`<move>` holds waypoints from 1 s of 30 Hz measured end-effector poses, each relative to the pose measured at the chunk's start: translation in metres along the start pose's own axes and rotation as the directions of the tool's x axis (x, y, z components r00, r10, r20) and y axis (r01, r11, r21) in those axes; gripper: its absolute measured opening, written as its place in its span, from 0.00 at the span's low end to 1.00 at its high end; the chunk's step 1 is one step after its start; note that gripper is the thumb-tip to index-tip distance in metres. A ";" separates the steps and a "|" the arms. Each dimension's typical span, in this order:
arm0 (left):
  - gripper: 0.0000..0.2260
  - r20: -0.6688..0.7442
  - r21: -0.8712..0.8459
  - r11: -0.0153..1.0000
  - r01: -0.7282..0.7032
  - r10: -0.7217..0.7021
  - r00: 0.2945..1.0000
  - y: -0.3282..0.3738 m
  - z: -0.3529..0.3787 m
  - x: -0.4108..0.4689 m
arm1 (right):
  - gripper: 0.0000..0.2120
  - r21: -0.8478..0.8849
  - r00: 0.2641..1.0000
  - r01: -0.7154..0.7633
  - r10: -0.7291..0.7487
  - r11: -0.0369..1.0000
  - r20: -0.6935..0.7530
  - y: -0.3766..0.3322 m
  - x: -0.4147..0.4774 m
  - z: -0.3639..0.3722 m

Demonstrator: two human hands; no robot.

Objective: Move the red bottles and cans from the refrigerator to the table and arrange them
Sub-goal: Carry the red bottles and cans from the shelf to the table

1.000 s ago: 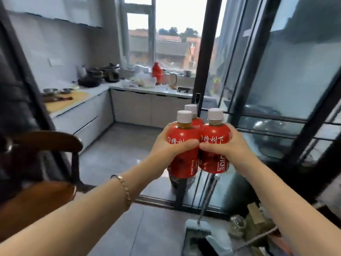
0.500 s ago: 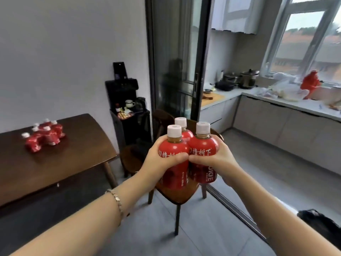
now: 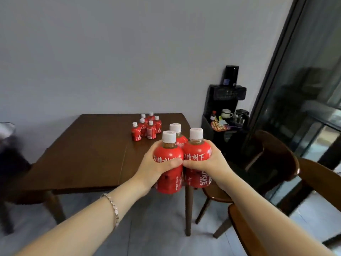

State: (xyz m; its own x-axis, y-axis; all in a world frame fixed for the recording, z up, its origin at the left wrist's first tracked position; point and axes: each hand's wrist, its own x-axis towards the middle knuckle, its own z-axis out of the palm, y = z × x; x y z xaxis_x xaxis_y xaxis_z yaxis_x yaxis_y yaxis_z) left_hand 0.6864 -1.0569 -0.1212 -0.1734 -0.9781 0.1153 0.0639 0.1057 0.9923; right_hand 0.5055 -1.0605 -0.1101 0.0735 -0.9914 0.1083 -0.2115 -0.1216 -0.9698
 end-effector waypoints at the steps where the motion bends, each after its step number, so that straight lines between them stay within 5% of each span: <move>1: 0.34 -0.020 0.010 1.000 0.007 -0.006 1.000 -0.003 -0.012 0.014 | 0.33 -0.003 0.999 0.006 -0.005 1.000 0.036 0.003 0.021 0.008; 8: 0.35 -0.228 0.008 0.998 0.056 -0.053 0.972 -0.030 -0.102 0.112 | 0.31 0.012 0.959 0.029 -0.032 0.999 0.282 0.024 0.178 0.078; 14: 0.35 -0.328 0.012 0.992 0.123 -0.113 0.938 -0.071 -0.207 0.179 | 0.42 0.034 0.919 -0.037 0.020 0.999 0.393 0.059 0.292 0.175; 23: 0.36 -0.177 0.060 0.967 0.249 -0.235 0.956 -0.142 -0.388 0.306 | 0.40 0.113 0.942 -0.188 0.147 0.976 0.301 0.136 0.427 0.325; 30: 0.34 -0.098 0.047 0.933 0.357 -0.351 0.931 -0.221 -0.471 0.391 | 0.49 0.107 0.916 -0.325 0.285 0.940 0.282 0.205 0.514 0.394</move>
State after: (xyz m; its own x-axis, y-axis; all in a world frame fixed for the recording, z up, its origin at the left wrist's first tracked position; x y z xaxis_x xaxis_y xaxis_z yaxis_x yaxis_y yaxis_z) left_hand 1.0676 -1.5476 -0.3166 -0.0875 -0.9655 -0.2454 -0.0484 -0.2420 0.9691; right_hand 0.8834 -1.5761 -0.3396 0.2820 -0.9293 -0.2386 -0.1183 0.2131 -0.9698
